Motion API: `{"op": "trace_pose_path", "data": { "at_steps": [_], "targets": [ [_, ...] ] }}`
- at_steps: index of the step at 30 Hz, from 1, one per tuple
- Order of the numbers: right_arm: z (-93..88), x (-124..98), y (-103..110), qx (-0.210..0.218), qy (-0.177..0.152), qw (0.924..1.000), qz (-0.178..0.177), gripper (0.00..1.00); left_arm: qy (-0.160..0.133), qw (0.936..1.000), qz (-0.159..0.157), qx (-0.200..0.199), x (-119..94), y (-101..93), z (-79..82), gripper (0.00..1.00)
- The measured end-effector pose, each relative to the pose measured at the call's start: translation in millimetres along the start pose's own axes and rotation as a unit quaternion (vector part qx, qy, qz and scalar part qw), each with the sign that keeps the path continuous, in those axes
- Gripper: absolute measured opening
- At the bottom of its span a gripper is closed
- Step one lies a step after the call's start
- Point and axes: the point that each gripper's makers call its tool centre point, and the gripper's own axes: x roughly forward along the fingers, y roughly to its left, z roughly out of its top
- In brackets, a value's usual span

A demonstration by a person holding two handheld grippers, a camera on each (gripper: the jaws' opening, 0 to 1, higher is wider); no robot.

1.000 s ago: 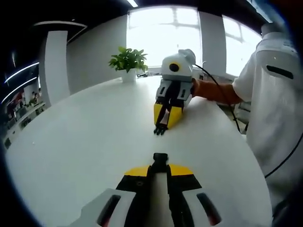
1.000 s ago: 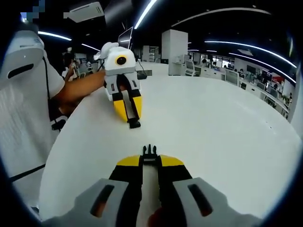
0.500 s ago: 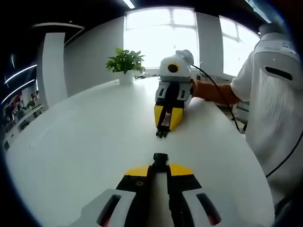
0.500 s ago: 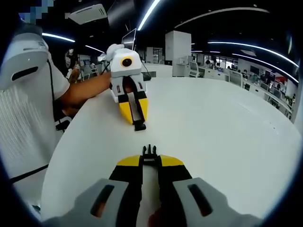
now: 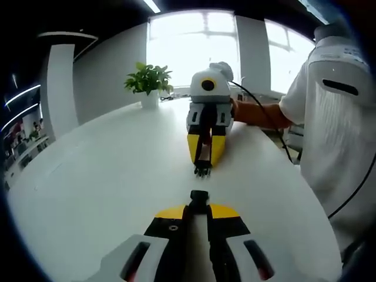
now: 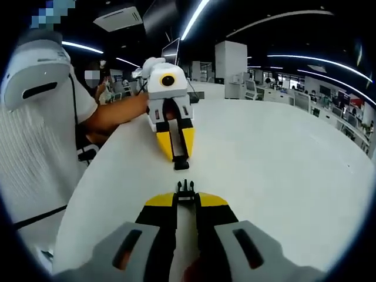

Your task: Snap the two parts of the plastic buckle together until the buckle closes and remains connected.

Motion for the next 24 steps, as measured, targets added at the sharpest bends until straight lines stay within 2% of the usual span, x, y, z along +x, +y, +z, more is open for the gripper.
{"op": "trace_pose_path", "data": {
  "at_steps": [24],
  "targets": [
    [2.7,9.7,12.6,-0.026,-0.001,0.9994,0.023,0.12,0.0,0.9999,-0.012,0.003,6.1,-10.4,3.0,0.12]
  ]
}}
